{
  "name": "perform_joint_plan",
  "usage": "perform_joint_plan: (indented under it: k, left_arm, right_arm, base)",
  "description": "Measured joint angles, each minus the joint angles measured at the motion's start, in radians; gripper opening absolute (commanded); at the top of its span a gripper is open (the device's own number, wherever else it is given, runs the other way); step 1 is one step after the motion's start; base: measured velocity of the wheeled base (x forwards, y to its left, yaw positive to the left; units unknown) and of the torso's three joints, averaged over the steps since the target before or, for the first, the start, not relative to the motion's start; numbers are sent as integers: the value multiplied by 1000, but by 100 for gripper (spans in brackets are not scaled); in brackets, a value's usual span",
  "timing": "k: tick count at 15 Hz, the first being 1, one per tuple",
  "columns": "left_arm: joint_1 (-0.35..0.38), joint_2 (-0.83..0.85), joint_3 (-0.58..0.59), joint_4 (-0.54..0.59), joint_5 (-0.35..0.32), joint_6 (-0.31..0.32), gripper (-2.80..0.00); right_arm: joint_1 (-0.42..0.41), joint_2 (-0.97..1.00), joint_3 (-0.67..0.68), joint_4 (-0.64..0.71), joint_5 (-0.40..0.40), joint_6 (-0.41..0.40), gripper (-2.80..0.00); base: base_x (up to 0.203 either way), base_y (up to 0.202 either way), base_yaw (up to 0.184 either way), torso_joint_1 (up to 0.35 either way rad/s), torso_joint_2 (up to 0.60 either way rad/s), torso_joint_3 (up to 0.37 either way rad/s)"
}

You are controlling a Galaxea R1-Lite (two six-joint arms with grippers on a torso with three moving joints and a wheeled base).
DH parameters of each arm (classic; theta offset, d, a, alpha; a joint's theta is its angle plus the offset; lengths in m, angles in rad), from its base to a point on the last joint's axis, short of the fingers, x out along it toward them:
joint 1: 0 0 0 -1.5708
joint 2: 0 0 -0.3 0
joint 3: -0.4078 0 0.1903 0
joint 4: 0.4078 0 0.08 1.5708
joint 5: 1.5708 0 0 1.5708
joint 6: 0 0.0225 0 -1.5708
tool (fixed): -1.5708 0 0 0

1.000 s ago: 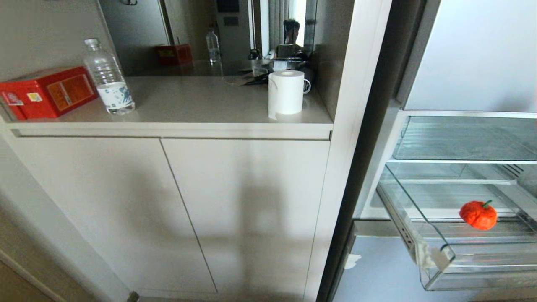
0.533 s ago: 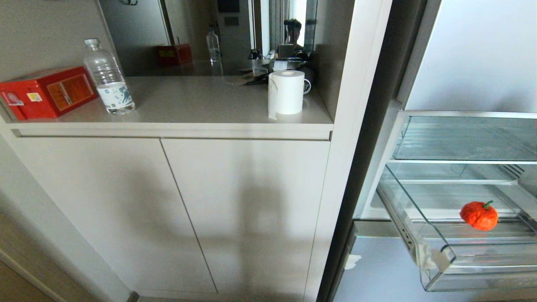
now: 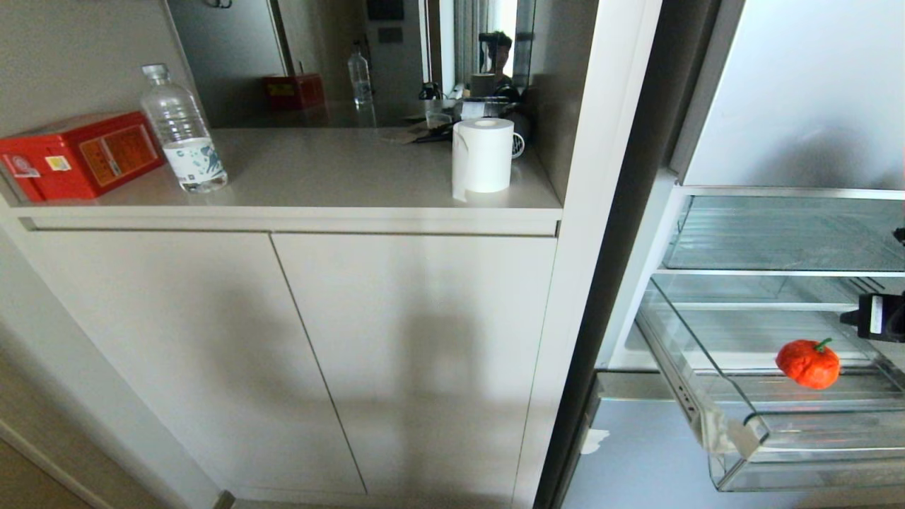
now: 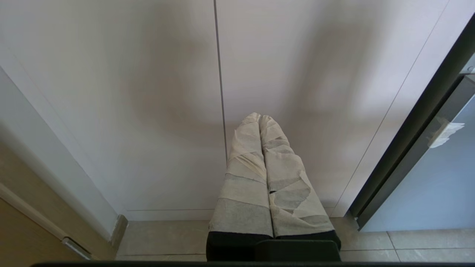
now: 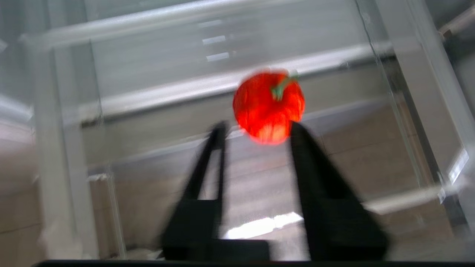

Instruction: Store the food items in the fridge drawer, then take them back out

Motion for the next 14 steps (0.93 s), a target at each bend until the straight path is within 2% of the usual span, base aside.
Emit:
perform_joint_plan:
  k: [2, 7, 12, 14]
  left_arm:
    - [0, 0, 0, 0, 0, 0, -280]
    - [0, 0, 0, 0, 0, 0, -280]
    - [0, 0, 0, 0, 0, 0, -280]
    - [0, 0, 0, 0, 0, 0, -280]
  right_arm:
    - [1, 83, -99, 35, -4, 0, 0]
    - [2, 261, -324, 228, -30, -1, 0]
    - [2, 375, -381, 259, -46, 0, 0]
    - [2, 405, -383, 258, -82, -1, 0]
  base:
    - [0, 0, 0, 0, 0, 0]
    - [0, 0, 0, 0, 0, 0]
    - [0, 0, 0, 0, 0, 0]
    - [0, 0, 0, 0, 0, 0]
